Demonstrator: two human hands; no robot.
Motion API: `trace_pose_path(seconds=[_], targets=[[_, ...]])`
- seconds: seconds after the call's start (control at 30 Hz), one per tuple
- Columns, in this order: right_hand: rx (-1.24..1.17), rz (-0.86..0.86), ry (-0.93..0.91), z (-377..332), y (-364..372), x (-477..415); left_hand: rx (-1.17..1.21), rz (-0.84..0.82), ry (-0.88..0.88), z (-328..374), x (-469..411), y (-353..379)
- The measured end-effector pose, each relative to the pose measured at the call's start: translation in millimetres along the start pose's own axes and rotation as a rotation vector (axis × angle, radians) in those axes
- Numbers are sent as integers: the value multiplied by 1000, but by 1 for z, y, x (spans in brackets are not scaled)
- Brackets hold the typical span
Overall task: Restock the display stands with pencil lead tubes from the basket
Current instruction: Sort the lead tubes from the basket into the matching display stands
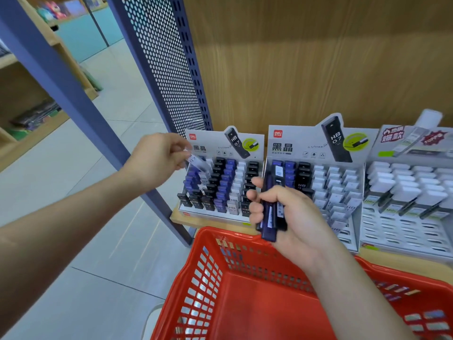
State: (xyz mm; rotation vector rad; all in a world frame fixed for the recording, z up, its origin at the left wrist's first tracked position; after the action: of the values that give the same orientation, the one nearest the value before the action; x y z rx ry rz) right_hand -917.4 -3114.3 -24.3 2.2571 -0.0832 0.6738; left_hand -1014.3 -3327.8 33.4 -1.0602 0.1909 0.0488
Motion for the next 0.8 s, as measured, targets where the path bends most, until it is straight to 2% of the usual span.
trace_pose_path(seconds=[0.13,0.27,0.37,0.57,0.67,0.8], targets=[[-171,-71,10,3,3,-1,-219,-4,115,-15,0,21],[-203,-104,59,6,6,1,-331,-47,220,-24,-2,44],[-182,-111,82,7,7,2,-363,-62,295,-28,-2,57],[-217,-43,133,9,3,0,-402,-50,613,-26,-6,65],[-182,-62,84,9,2,0,-453,-117,514,-26,-5,75],[-162,-84,31,9,2,1,-370,-47,286,-23,-9,78]])
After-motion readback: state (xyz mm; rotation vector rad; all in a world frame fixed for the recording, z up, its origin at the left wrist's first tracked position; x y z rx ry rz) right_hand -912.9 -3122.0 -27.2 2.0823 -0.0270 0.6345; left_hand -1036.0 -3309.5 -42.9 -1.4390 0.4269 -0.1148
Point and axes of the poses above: each hand's wrist, its own x-axis away from the middle knuckle, its own y-axis out of the palm, z = x × y, the point moved 3 cm from there along -x, towards the middle knuckle, and after that the axes turned 6 degrees about z, right-handed, at the moved point
